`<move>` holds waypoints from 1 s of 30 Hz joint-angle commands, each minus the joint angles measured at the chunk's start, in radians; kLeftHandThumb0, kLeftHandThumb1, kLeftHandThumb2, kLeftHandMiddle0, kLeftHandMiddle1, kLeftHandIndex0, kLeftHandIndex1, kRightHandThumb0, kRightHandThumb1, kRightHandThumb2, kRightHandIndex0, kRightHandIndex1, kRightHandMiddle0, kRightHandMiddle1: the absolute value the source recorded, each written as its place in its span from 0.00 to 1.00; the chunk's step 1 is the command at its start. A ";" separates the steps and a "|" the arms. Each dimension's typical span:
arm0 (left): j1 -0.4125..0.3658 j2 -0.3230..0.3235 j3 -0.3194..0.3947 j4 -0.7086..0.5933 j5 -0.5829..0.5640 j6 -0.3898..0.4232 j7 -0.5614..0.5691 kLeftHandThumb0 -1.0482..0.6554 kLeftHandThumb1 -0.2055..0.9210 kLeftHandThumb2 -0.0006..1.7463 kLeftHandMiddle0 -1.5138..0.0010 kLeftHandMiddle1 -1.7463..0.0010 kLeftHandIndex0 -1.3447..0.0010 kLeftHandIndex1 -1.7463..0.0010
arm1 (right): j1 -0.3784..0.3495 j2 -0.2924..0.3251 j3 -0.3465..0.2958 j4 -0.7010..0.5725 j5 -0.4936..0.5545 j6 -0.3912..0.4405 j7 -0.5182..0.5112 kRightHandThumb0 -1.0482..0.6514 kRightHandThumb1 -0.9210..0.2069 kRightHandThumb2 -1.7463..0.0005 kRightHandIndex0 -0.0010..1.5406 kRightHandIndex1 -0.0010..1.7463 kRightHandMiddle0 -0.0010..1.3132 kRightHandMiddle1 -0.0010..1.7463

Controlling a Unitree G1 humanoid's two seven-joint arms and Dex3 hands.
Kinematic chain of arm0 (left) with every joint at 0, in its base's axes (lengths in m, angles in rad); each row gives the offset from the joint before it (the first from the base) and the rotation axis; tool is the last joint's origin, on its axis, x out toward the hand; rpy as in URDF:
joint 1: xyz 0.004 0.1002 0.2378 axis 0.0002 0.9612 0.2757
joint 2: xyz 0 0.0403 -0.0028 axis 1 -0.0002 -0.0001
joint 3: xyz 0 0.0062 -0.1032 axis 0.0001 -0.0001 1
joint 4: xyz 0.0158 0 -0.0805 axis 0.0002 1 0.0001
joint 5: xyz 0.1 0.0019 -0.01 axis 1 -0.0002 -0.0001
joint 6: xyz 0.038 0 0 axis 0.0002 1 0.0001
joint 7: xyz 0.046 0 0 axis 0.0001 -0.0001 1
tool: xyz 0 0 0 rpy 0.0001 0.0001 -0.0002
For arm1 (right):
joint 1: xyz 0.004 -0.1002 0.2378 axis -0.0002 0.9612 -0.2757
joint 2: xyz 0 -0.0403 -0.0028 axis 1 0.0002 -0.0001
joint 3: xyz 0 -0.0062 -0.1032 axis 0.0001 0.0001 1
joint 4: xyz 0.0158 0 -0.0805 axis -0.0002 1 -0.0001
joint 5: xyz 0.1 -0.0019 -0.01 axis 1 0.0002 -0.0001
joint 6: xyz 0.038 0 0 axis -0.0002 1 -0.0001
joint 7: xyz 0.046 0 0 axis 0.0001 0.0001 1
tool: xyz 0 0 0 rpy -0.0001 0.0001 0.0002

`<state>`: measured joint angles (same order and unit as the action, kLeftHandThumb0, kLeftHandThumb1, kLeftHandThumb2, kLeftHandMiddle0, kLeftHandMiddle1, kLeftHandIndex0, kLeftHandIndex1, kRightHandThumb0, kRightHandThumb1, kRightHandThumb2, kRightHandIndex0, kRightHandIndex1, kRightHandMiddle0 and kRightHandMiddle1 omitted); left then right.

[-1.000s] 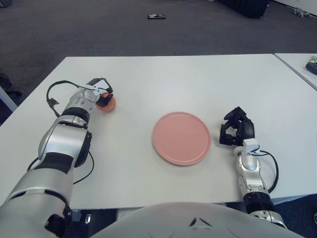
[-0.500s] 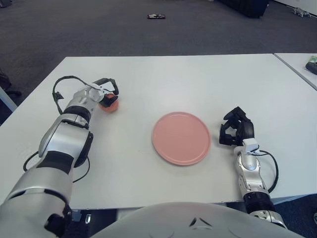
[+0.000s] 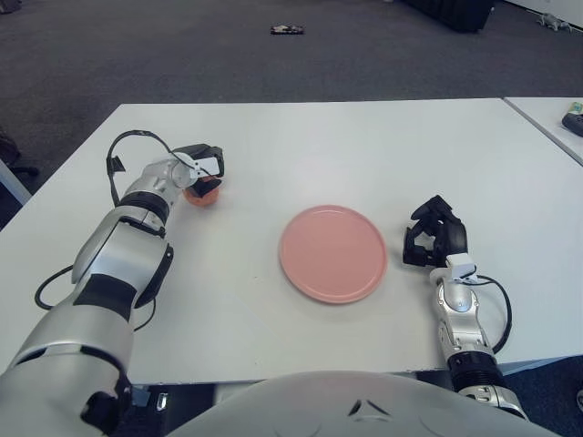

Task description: Put the apple into the plate.

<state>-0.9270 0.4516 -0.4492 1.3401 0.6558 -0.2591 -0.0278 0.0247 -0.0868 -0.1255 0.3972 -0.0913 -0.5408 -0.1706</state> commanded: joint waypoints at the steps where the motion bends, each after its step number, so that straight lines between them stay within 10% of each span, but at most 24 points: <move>1: 0.017 -0.012 -0.017 0.001 0.019 0.012 0.064 0.32 0.39 0.81 0.27 0.00 0.50 0.00 | 0.024 0.010 0.001 0.023 -0.006 -0.006 -0.013 0.61 0.74 0.08 0.52 1.00 0.42 1.00; 30: 0.002 -0.009 0.036 -0.011 -0.060 -0.037 0.019 0.33 0.43 0.78 0.18 0.00 0.53 0.00 | 0.011 0.015 0.004 0.059 0.003 -0.086 -0.008 0.61 0.78 0.07 0.54 1.00 0.45 0.98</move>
<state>-0.9256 0.4349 -0.4152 1.3347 0.5974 -0.2941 0.0025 0.0155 -0.0810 -0.1250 0.4166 -0.0878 -0.6120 -0.1774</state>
